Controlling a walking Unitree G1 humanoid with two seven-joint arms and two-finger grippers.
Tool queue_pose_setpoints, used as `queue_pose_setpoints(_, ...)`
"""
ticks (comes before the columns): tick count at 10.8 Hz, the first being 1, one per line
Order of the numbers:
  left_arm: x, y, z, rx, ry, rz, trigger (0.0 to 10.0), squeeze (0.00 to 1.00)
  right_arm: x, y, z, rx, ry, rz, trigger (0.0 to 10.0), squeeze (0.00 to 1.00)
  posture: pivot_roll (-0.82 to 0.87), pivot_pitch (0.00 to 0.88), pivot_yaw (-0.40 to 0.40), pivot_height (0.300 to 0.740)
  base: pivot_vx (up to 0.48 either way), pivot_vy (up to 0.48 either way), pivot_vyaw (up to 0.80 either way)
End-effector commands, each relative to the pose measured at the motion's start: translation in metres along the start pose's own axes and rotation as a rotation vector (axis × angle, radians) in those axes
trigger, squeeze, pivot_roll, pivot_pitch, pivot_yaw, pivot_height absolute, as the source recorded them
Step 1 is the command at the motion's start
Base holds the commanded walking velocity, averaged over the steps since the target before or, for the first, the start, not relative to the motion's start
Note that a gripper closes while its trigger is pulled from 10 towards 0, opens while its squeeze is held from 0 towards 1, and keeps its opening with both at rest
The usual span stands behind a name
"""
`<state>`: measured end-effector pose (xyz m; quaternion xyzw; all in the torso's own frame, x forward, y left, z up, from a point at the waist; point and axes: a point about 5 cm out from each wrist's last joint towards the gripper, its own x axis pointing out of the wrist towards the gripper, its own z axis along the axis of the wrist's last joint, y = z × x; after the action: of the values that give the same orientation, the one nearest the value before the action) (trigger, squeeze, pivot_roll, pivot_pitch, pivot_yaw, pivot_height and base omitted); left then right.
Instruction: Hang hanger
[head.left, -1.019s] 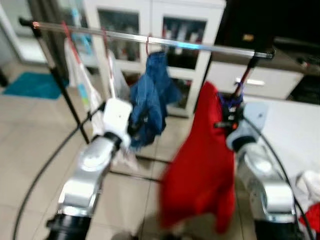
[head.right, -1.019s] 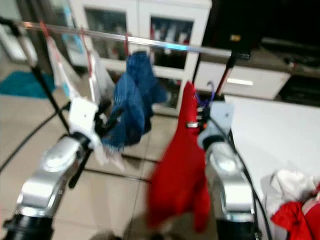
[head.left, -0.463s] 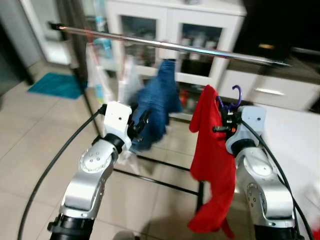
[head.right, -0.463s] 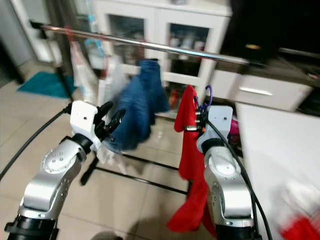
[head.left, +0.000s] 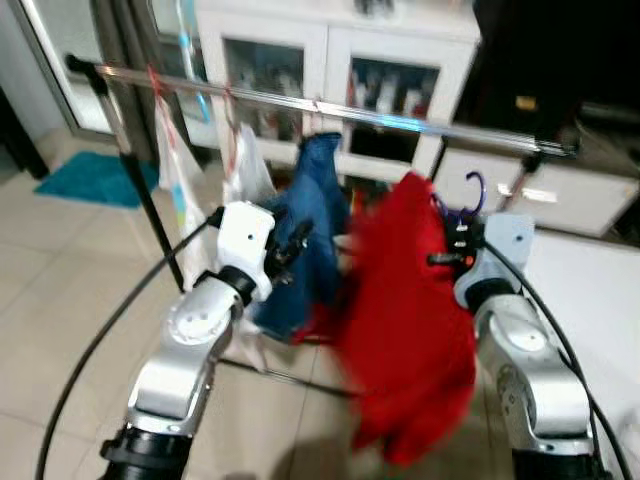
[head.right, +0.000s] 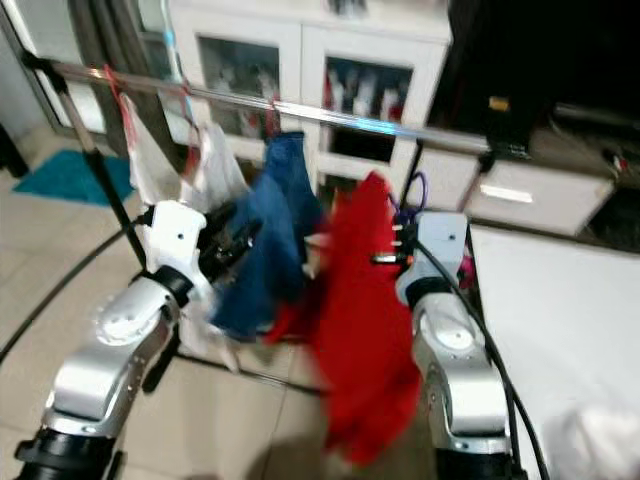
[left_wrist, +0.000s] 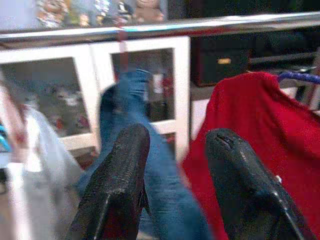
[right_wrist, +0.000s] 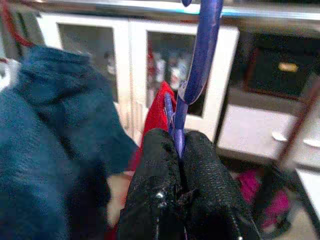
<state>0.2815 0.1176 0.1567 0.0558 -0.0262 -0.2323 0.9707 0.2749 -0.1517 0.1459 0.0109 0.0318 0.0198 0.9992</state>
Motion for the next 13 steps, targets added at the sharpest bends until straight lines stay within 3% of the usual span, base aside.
queue_pose_setpoints(1, -0.002, 0.006, 0.000, 0.013, 0.000, 0.019, 10.0, 0.00, 0.002, 0.007, 0.012, 0.005, -0.058, 0.028, 10.0, 0.00, 0.05, 0.003, -0.052, 0.740, 0.345, 0.000, 0.00)
queue_pose_setpoints(4, -0.003, 0.004, 0.001, 0.015, -0.009, 0.003, 10.0, 0.00, 0.008, 0.005, 0.020, 0.005, -0.098, 0.007, 10.0, 0.00, 0.06, 0.000, -0.064, 0.740, 0.231, 0.000, 0.00)
queue_pose_setpoints(7, -0.003, -0.002, 0.011, 0.017, -0.056, -0.123, 10.0, 0.00, 0.024, -0.001, 0.026, 0.001, -0.075, -0.015, 10.0, 0.00, 0.06, 0.000, -0.056, 0.740, 0.000, 0.000, 0.00)
queue_pose_setpoints(10, -0.003, -0.004, 0.023, 0.042, -0.072, -0.222, 10.0, 0.00, 0.058, -0.008, 0.027, 0.011, 0.029, -0.011, 10.0, 0.00, 0.07, 0.000, -0.042, 0.740, 0.000, 0.000, 0.00)
queue_pose_setpoints(12, -0.006, -0.009, 0.030, 0.039, -0.069, -0.356, 10.0, 0.00, 0.091, -0.018, 0.037, 0.001, 0.071, -0.028, 10.0, 0.00, 0.07, 0.000, -0.035, 0.740, 0.000, 0.000, 0.00)
queue_pose_setpoints(13, -0.007, -0.010, 0.030, 0.052, -0.058, -0.378, 10.0, 0.00, 0.095, -0.021, 0.038, -0.008, 0.083, -0.041, 10.0, 0.00, 0.07, 0.000, -0.035, 0.740, 0.000, 0.000, 0.00)
